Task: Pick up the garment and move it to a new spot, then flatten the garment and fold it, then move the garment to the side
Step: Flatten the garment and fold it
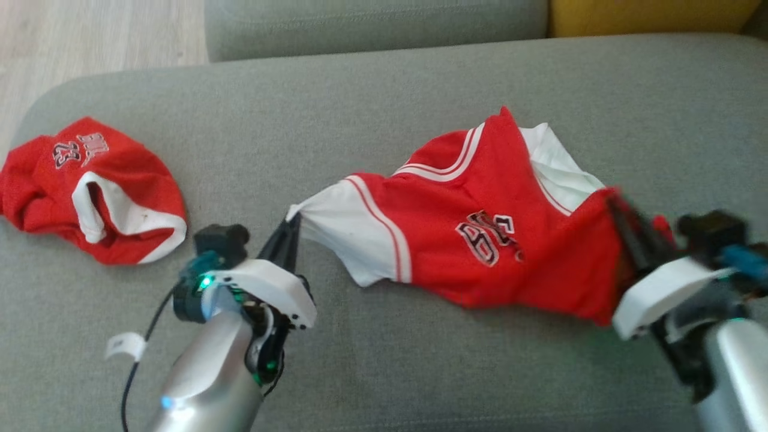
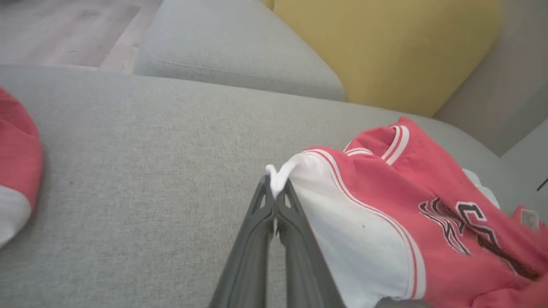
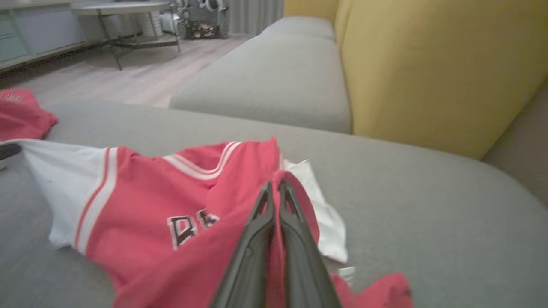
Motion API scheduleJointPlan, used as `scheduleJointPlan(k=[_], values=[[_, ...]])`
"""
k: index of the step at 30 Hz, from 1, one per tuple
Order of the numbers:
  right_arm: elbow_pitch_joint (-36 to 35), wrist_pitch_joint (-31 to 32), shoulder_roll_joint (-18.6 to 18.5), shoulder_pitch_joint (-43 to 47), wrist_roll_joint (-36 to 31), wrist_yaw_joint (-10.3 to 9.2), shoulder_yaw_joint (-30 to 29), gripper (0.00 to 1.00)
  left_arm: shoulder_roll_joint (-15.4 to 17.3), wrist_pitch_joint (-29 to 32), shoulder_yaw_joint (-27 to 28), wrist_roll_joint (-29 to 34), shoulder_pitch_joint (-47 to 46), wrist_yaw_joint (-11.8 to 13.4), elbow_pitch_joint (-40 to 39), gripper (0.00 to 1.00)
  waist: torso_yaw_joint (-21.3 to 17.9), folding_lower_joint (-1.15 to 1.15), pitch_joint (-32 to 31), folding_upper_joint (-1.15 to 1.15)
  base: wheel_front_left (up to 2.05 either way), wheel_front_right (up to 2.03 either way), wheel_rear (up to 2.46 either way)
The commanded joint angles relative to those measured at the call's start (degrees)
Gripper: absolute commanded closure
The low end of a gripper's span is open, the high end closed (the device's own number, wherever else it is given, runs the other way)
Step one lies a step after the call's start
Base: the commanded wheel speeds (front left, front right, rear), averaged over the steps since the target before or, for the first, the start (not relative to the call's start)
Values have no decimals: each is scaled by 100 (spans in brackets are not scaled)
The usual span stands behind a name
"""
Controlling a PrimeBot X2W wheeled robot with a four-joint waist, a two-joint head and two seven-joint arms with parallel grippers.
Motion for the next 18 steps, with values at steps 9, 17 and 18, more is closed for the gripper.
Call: scheduleJointPlan(k=[9,17,18], values=[[-729,-452,-421,-407,-2,-4,-1096,100,143,-15,1174,-828,49,0,-1182,100,-141,0,-513,0,0,0,0],[-644,-975,-806,-1448,-99,-4,-1170,100,213,747,1586,-1531,-476,40,-2862,100,-168,0,-769,0,0,0,0],[-636,-1054,-822,-1631,-107,-4,-1128,100,216,846,1648,-1612,-576,92,-3117,100,-179,0,-800,0,0,0,0]])
